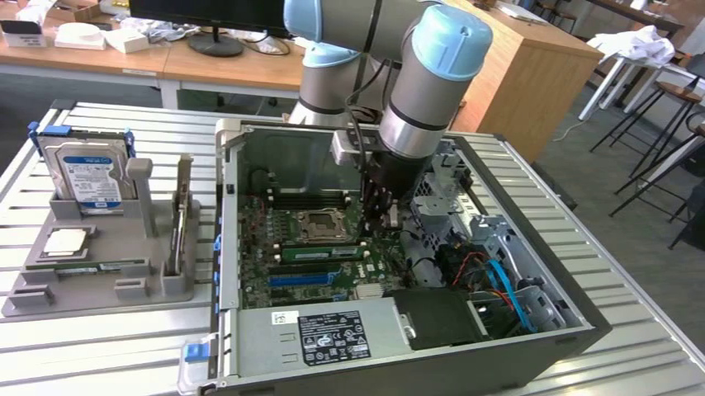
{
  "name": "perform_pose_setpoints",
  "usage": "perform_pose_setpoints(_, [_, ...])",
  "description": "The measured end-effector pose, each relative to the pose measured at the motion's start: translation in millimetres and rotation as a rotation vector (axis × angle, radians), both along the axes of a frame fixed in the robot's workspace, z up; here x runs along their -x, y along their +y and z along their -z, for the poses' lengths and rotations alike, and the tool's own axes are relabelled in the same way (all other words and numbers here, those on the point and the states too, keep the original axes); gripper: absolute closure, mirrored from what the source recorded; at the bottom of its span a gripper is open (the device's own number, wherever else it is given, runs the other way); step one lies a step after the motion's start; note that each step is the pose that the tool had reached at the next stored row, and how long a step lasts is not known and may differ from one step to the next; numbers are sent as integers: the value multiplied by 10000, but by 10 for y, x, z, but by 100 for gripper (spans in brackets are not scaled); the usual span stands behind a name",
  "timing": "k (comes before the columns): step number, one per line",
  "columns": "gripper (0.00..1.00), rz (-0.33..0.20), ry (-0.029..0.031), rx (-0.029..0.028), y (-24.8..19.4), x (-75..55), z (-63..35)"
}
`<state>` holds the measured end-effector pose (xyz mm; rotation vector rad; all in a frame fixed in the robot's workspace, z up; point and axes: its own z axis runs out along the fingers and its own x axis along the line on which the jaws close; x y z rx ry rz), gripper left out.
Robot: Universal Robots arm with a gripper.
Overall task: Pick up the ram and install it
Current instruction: 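Press down the ram until it locks into place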
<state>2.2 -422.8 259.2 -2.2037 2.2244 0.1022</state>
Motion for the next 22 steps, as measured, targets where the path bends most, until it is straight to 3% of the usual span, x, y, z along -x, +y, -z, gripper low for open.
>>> perform_pose_setpoints(9, [90,0,0,-2,-1,-48,4])
perform_pose_setpoints(22, [90,0,0,0,-1,-48,132])
